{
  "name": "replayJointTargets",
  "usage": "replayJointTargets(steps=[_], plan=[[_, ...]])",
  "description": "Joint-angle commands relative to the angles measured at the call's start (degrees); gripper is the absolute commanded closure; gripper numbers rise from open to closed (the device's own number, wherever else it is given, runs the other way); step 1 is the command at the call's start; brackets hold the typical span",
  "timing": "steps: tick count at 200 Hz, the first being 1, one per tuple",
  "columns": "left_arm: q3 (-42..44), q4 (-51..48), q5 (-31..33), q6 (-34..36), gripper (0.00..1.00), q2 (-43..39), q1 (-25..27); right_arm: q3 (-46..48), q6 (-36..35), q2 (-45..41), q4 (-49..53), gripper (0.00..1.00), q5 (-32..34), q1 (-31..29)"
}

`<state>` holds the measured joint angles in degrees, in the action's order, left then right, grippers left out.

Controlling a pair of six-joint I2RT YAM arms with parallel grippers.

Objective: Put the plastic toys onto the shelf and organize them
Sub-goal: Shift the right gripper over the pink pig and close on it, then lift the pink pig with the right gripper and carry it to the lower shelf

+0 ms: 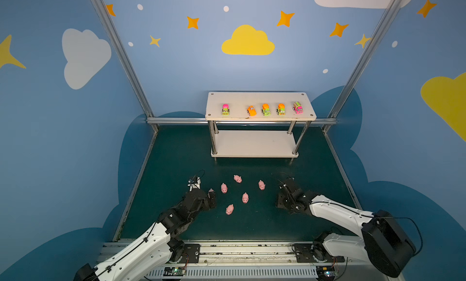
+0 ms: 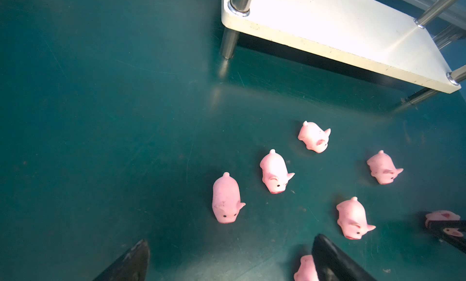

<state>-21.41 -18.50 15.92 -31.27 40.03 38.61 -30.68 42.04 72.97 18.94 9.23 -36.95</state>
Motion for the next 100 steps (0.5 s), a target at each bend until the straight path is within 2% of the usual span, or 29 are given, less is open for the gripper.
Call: replayJointTargets(steps=[1,65,100], plan=[[-1.09,0.68,0.0,1.11,0.0,0.44,-0.47,-1.56,-1.95,2.16,-1.49,0.4,-2.17,0.91],[-1.03,0.96,-0.19,1.28,0.0,1.36,-1.19,-5.84,-4.24,7.73,-3.65,0.41,-4.91,1.26],[-1.09,1.03,-0.37,1.17,0.0,1.71,-1.35,-5.47,-4.34,7.75,-2.71,0.43,-4.16,1.13]])
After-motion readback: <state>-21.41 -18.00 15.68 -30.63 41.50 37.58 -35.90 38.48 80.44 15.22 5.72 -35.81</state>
